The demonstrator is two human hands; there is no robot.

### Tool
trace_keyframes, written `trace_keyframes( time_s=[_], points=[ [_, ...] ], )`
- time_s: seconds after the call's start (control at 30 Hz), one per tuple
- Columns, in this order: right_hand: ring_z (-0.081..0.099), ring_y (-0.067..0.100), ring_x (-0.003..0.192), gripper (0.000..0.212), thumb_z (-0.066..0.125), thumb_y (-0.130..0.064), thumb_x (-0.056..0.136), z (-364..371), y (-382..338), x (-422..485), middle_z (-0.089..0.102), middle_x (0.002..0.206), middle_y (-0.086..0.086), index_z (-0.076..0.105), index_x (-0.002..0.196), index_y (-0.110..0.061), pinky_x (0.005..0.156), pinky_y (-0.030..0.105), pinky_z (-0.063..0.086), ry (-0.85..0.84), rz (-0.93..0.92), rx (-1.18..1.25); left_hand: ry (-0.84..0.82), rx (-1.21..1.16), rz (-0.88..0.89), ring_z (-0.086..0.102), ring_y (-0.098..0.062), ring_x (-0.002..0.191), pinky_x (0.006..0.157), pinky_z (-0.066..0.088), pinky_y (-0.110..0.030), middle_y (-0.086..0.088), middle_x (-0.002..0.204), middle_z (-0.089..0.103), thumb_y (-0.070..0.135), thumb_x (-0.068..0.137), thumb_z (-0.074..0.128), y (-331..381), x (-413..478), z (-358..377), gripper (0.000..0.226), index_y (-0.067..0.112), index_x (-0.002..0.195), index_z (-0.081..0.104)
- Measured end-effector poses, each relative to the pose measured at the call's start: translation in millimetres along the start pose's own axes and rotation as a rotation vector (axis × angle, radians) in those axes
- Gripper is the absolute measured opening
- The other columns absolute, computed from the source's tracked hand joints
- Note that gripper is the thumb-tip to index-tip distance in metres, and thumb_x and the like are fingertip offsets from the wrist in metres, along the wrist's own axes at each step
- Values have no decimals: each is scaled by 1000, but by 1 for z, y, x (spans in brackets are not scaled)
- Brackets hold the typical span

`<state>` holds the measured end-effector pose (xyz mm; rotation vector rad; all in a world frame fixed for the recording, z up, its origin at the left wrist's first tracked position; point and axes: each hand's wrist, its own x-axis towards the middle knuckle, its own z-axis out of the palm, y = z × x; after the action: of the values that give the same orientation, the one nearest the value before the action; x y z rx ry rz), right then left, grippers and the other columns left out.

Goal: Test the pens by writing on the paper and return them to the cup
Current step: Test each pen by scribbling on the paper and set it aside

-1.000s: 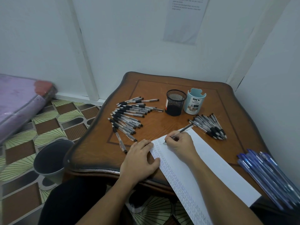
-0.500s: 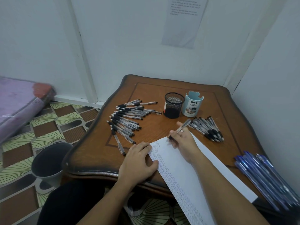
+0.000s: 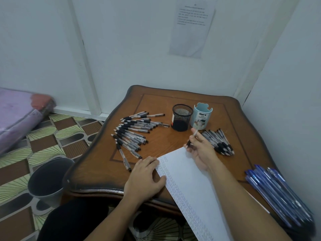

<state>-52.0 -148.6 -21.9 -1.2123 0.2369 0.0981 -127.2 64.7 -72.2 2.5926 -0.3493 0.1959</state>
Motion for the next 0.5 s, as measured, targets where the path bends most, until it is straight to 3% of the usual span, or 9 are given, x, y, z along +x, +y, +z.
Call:
trace_keyframes(
  time_s=[0.13, 0.23, 0.4, 0.5],
  points=[
    [58, 14, 68, 36, 65, -7, 93, -26, -33, 0, 58, 82, 3, 59, 127, -18, 51, 23, 48, 195, -200, -734, 6, -7, 2, 31, -5, 137, 118, 13, -27, 12, 145, 44, 68, 75, 30, -1, 0, 1, 82, 21, 138, 52],
    [53, 11, 74, 20, 65, -14, 94, -50, -53, 3, 60, 92, 2, 57, 110, -22, 55, 23, 39, 349, -285, -1220, 14, -17, 0, 33, -6, 137, 119, 17, -30, 10, 145, 45, 67, 75, 31, -1, 1, 2, 81, 19, 137, 54],
    [57, 19, 87, 21, 57, -23, 99, -74, -52, 18, 66, 107, 6, 67, 116, -17, 70, 27, 48, 406, -191, -1659, 5, 3, 5, 28, -4, 139, 117, 7, -24, 13, 147, 41, 68, 75, 28, 0, 0, 0, 83, 21, 139, 51],
    [58, 21, 94, 28, 51, -28, 101, -74, -49, 20, 63, 109, 7, 68, 120, -19, 80, 31, 52, 457, -224, -1794, -1, 6, 2, 27, -3, 139, 116, 6, -23, 14, 148, 40, 69, 75, 27, 0, 1, -1, 83, 22, 140, 49]
  ],
)
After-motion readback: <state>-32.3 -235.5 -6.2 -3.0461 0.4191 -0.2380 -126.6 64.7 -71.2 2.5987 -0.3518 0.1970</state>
